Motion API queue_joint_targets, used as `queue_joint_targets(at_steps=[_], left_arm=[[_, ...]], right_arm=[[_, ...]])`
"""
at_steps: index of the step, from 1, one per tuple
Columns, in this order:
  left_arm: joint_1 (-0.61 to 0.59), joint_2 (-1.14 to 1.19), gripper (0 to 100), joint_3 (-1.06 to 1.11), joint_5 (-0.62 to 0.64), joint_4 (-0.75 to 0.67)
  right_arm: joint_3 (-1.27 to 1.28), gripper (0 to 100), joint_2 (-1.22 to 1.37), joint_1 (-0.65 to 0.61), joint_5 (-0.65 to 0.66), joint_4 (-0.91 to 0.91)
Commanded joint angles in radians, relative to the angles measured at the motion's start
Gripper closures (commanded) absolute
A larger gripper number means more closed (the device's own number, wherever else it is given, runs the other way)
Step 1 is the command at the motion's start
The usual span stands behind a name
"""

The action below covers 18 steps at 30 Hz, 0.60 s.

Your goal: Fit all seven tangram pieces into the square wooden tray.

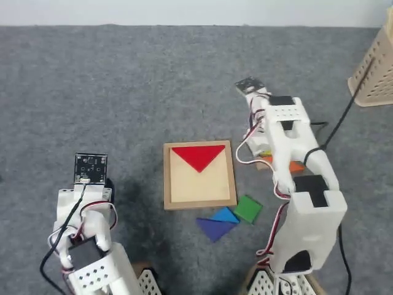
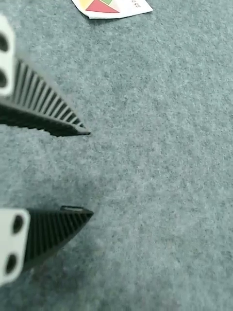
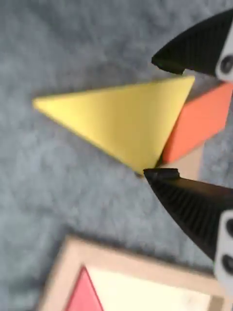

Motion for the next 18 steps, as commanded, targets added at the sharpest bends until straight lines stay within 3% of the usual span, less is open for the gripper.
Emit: queue_joint_targets(at_steps=[1, 12, 18], left_arm=[[0.005, -0.009, 78, -0.005, -0.006, 0.002], [0.005, -0.009, 78, -0.005, -0.006, 0.003], [0.005, -0.009, 78, -0.005, -0.006, 0.003]], right_arm=[[-0.049, 69.1, 0.001, 0.054, -0.006, -0.054], [-0.043, 69.1, 0.042, 0.007, 0.037, -0.024], [-0.043, 69.1, -0.004, -0.050, -0.040, 0.016]])
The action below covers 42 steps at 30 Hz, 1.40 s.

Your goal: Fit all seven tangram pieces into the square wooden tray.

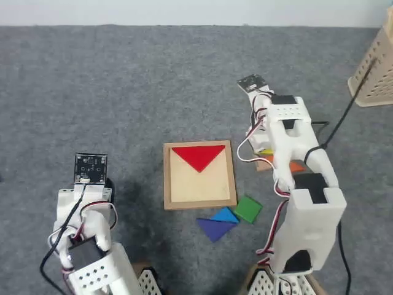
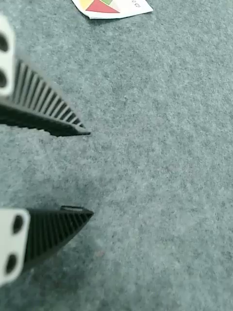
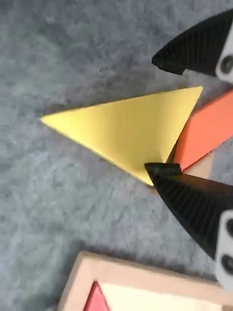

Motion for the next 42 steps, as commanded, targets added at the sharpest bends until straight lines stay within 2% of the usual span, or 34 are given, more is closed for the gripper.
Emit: queue_joint_targets(at_steps=[1, 9, 14, 19, 30, 35, 42], left_arm=[[0.005, -0.009, 78, -0.005, -0.006, 0.003], [0.005, -0.009, 78, -0.005, -0.006, 0.003], [0.005, -0.009, 78, -0.005, -0.006, 0.003], [0.005, -0.009, 78, -0.005, -0.006, 0.003], [0.005, -0.009, 78, -0.005, -0.006, 0.003], [0.005, -0.009, 78, -0.005, -0.006, 0.003], [0.005, -0.009, 78, -0.005, -0.006, 0.003]], right_arm=[[-0.015, 69.1, -0.045, -0.044, -0.049, 0.044], [0.160, 69.1, -0.113, -0.062, -0.124, 0.033], [0.272, 69.1, -0.254, -0.081, -0.124, -0.081], [0.226, 69.0, -0.249, -0.077, -0.135, -0.081], [0.014, 69.0, -0.045, -0.131, -0.382, -0.081], [-0.021, 69.1, 0.048, -0.107, -0.399, -0.079], [-0.018, 69.1, 0.036, -0.082, -0.402, -0.005]])
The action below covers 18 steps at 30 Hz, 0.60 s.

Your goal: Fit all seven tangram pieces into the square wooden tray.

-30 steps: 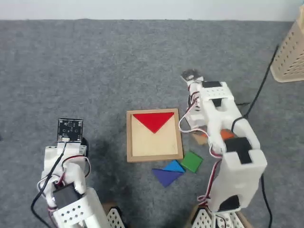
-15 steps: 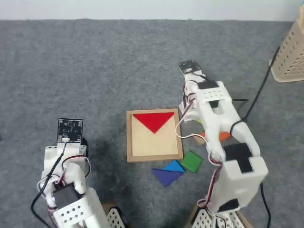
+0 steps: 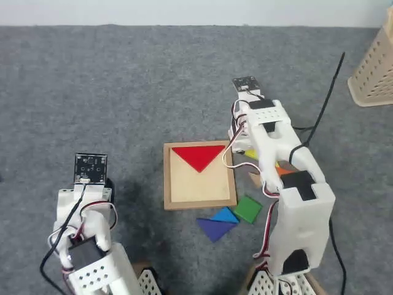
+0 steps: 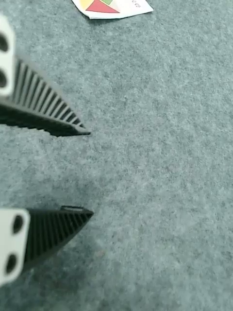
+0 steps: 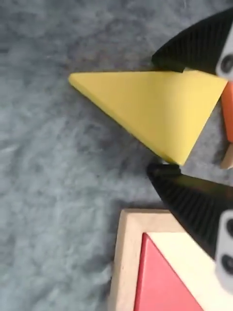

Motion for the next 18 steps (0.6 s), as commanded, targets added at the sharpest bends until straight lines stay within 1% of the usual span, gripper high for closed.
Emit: queue_joint_targets(at_steps=[1, 3, 7, 9, 12, 14, 18], left_arm=[[0.005, -0.009, 78, -0.005, -0.006, 0.003], [0.005, -0.009, 78, -0.005, -0.006, 0.003], [0.005, -0.009, 78, -0.005, -0.006, 0.003], [0.005, -0.009, 78, -0.005, -0.006, 0.003], [0.005, -0.009, 78, -0.005, -0.006, 0.003], [0.008, -0.009, 78, -0.005, -0.006, 0.003], [0.043, -0.008, 78, -0.005, -0.008, 0.026]], right_arm=[[-0.028, 69.2, -0.008, 0.025, -0.014, 0.041], [-0.028, 69.7, -0.005, 0.027, -0.014, 0.041], [-0.026, 76.8, -0.005, 0.027, -0.008, 0.041], [-0.031, 75.5, -0.013, 0.025, 0.000, 0.042], [-0.044, 70.9, -0.036, 0.015, 0.072, 0.067], [-0.071, 69.0, -0.068, -0.004, 0.118, 0.130], [-0.087, 68.2, -0.142, -0.039, 0.172, 0.214]])
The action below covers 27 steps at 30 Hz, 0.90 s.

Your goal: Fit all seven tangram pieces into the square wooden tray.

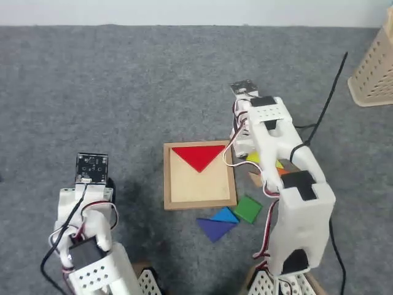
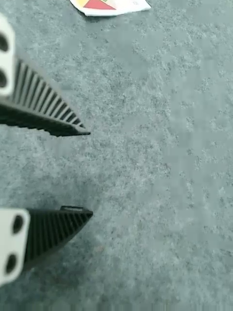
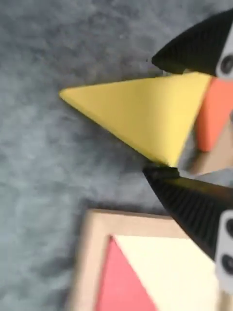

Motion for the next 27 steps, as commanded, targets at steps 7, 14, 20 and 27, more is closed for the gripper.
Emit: queue_joint_targets(at_steps=[7, 14, 20, 27], left_arm=[[0.028, -0.009, 78, -0.005, -0.008, 0.026], [0.028, -0.009, 78, -0.005, -0.009, 0.026], [0.028, -0.009, 78, -0.005, -0.009, 0.028], [0.028, -0.009, 78, -0.005, -0.009, 0.028]], right_arm=[[0.043, 68.2, -0.122, -0.045, 0.118, 0.012], [0.095, 68.3, -0.122, -0.042, 0.123, -0.022], [0.095, 68.4, -0.076, 0.012, 0.123, -0.067], [0.017, 69.0, 0.036, 0.018, 0.124, -0.051]])
